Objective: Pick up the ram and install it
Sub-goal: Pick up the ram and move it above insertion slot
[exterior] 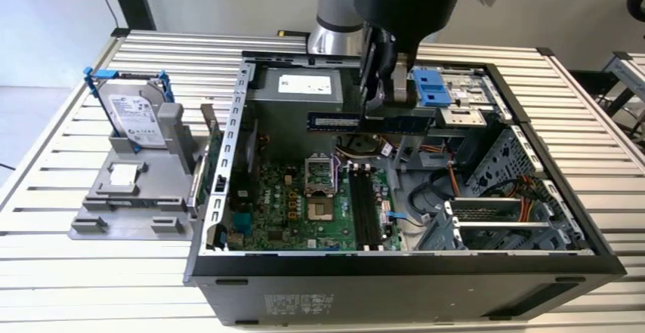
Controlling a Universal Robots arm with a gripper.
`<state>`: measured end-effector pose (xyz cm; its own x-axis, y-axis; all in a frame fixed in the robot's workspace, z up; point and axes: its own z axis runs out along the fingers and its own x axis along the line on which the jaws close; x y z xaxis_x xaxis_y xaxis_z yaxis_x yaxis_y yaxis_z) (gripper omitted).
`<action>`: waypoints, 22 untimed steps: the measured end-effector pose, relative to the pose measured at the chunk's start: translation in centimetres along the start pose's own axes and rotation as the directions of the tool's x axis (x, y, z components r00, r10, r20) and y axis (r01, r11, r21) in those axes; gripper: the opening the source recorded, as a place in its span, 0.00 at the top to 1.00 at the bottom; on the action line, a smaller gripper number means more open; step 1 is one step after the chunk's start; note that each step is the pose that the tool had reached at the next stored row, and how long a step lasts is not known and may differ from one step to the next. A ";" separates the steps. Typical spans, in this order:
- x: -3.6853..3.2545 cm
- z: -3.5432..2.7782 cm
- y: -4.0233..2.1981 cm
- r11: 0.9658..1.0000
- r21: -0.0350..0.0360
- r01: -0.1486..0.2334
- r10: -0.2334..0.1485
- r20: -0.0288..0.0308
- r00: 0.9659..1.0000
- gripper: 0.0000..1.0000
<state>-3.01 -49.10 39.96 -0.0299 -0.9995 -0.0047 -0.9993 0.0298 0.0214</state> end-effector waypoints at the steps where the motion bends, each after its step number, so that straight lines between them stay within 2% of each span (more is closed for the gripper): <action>1: -0.04 -0.01 -0.30 1.000 0.000 0.000 0.000 0.000 1.000 1.00; 4: -0.31 -0.02 -1.23 1.000 0.000 0.000 0.000 0.000 1.000 1.00; 6: -0.76 -0.02 -1.66 1.000 0.000 0.000 0.000 0.000 1.000 1.00; 10: -2.25 0.01 -1.94 1.000 0.000 0.000 0.000 0.000 1.000 1.00; 13: -3.04 0.03 -2.24 1.000 0.000 0.000 0.000 0.000 1.000 1.00; 16: -3.29 0.04 -2.87 1.000 0.000 -0.006 0.006 0.000 1.000 1.00; 22: -3.59 0.10 -3.66 0.999 0.000 -0.041 0.041 0.001 0.999 1.00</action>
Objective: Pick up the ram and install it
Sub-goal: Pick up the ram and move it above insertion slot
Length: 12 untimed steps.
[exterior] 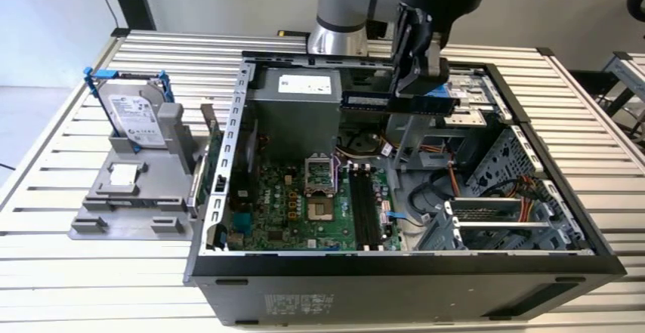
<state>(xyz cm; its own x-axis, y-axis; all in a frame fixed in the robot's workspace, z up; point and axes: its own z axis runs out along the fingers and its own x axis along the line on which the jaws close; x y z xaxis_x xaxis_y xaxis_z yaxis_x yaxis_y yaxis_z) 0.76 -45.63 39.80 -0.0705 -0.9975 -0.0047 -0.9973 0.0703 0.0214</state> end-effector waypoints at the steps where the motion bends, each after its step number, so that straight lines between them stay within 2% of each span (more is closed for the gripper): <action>1: -0.06 0.01 -0.12 1.000 0.000 -0.006 0.006 0.000 1.000 1.00; 8: -1.38 0.02 -0.64 1.000 0.000 -0.009 0.009 0.000 1.000 1.00; 12: -1.41 0.02 -0.69 1.000 0.000 -0.009 0.009 0.000 1.000 1.00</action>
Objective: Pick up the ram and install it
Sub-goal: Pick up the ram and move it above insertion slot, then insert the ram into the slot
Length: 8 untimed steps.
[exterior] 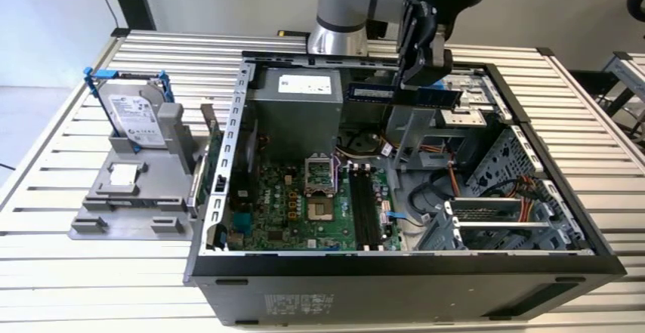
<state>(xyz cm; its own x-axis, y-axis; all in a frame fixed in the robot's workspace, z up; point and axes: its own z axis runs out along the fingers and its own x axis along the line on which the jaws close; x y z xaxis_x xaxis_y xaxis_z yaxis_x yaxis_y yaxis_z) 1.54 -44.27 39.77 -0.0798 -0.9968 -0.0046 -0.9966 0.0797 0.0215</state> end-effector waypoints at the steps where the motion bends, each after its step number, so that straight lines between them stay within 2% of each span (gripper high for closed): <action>1: 0.00 0.00 0.00 1.000 0.000 0.001 -0.001 0.000 1.000 1.00; 8: 0.00 0.00 -0.01 1.000 0.000 0.002 -0.002 0.000 1.000 1.00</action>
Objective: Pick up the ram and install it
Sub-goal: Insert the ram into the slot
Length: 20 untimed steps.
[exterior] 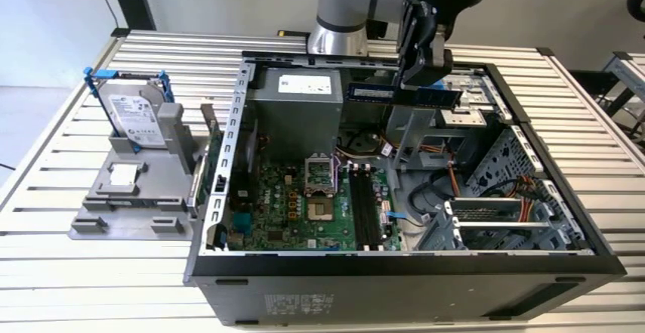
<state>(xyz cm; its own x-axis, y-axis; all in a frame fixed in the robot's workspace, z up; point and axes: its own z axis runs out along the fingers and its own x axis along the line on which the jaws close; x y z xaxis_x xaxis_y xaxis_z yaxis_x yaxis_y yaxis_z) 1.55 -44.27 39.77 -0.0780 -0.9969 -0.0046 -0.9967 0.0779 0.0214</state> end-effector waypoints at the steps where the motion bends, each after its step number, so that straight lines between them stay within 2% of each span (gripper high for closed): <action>1: 0.00 0.00 0.00 1.000 0.000 0.000 0.000 0.000 1.000 1.00; 9: 0.00 0.00 0.00 1.000 0.000 -0.016 0.016 0.000 1.000 1.00; 15: 0.00 0.00 0.00 0.999 0.000 -0.051 0.051 0.001 0.999 1.00; 20: 0.00 0.00 0.00 0.996 0.000 -0.087 0.087 0.002 0.996 1.00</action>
<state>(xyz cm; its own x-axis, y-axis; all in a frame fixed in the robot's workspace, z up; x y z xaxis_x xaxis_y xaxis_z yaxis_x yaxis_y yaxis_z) 1.55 -44.26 39.77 -0.1647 -0.9863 -0.0047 -0.9861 0.1646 0.0214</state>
